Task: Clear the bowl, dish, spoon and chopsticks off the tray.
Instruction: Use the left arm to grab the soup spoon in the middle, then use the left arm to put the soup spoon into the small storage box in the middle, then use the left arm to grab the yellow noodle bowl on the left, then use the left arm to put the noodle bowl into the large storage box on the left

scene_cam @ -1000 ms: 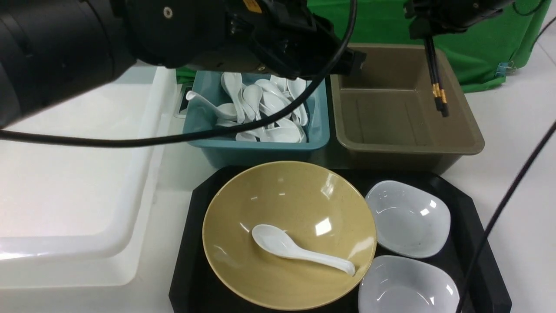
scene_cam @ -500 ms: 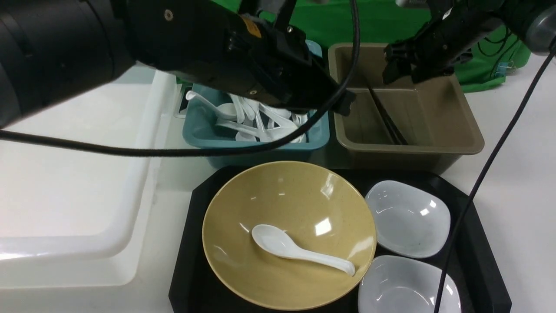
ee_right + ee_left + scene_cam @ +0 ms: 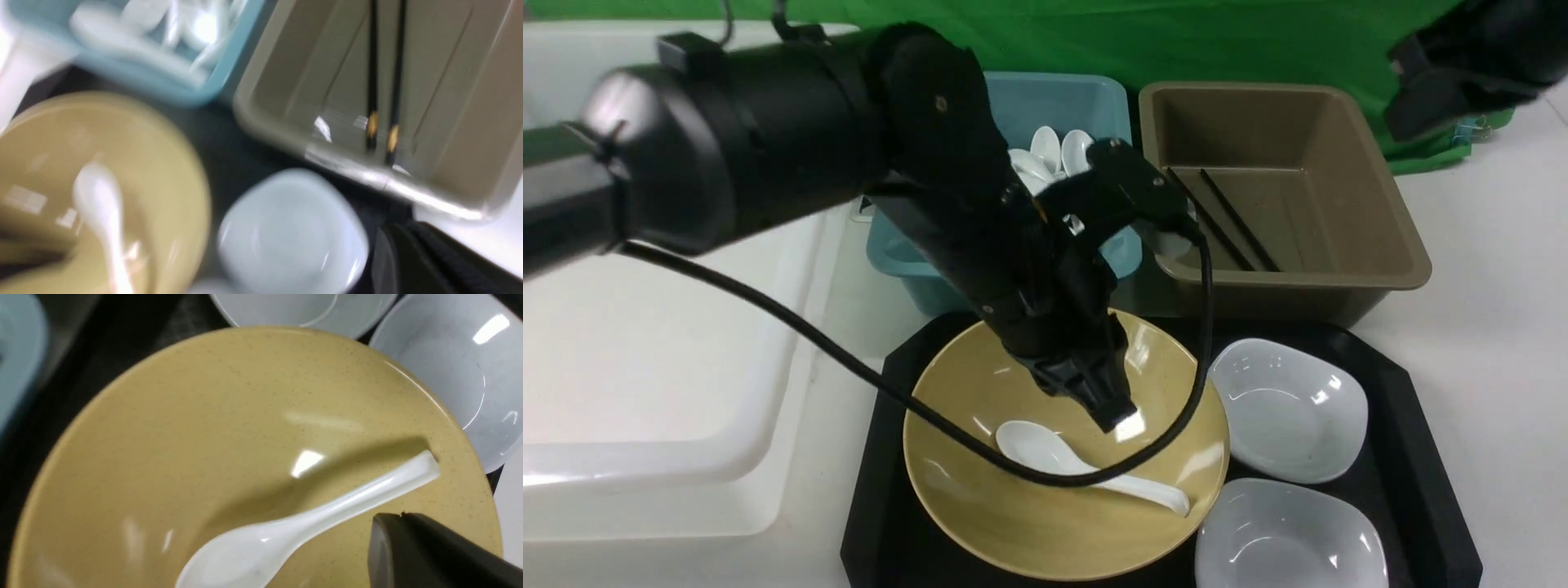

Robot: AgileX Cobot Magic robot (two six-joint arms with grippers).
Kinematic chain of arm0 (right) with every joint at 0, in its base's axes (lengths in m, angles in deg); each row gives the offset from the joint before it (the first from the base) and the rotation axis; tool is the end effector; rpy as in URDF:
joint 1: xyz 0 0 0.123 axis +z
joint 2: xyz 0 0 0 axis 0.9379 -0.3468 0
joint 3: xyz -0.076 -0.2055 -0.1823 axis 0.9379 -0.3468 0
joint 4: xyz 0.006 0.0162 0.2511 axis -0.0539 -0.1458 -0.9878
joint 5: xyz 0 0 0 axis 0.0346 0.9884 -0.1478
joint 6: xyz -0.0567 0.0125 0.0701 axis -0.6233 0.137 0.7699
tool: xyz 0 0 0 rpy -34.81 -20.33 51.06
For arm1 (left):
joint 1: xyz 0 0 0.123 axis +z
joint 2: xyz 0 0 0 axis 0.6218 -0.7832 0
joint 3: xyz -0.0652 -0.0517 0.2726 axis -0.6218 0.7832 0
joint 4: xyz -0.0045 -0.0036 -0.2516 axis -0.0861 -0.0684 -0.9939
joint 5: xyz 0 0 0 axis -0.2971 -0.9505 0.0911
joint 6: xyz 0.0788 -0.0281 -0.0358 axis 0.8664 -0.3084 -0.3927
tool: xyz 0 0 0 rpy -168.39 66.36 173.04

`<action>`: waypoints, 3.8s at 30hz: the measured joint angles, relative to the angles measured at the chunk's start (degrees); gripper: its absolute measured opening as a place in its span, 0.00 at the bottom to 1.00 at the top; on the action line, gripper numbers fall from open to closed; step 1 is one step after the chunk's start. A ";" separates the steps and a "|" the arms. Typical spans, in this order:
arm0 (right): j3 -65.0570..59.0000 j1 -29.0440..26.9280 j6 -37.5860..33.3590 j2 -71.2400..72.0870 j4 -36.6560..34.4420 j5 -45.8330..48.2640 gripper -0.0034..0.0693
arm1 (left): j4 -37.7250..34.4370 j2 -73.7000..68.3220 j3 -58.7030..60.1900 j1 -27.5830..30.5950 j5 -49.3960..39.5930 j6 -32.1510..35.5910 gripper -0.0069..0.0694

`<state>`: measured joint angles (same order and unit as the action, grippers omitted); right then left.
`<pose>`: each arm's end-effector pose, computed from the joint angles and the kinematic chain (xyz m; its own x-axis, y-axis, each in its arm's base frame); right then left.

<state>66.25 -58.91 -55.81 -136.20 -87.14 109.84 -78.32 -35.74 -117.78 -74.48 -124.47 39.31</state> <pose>0.3128 0.0823 0.4026 -0.7774 -0.2584 -0.5735 -0.4036 0.9042 0.1397 0.2866 -0.2432 0.2731 -0.3694 0.7922 -0.4857 0.9204 0.3839 -0.0738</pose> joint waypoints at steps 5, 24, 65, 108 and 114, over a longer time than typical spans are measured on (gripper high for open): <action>-13.67 0.05 -0.71 12.67 0.13 -4.25 0.06 | -2.28 -3.73 0.00 -0.24 -1.58 8.66 0.35; -25.75 0.05 -12.45 25.35 -9.54 1.44 0.06 | -1.82 -11.20 -2.09 -1.15 0.32 17.24 0.22; -25.86 0.05 -25.14 23.57 -19.90 -18.61 0.07 | 24.27 -6.66 -22.89 9.33 -12.40 -43.66 0.35; -22.38 11.80 -37.23 22.64 -19.28 -6.34 0.07 | 11.27 2.26 -8.66 20.34 -12.47 -43.74 0.13; -8.94 25.46 -33.82 13.99 -13.48 -14.57 0.08 | 1.05 11.72 -16.77 38.40 -15.01 -39.33 0.12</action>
<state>57.31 -33.45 -89.63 -122.21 -100.62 95.27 -77.27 -24.02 -134.56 -36.08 -139.48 -0.03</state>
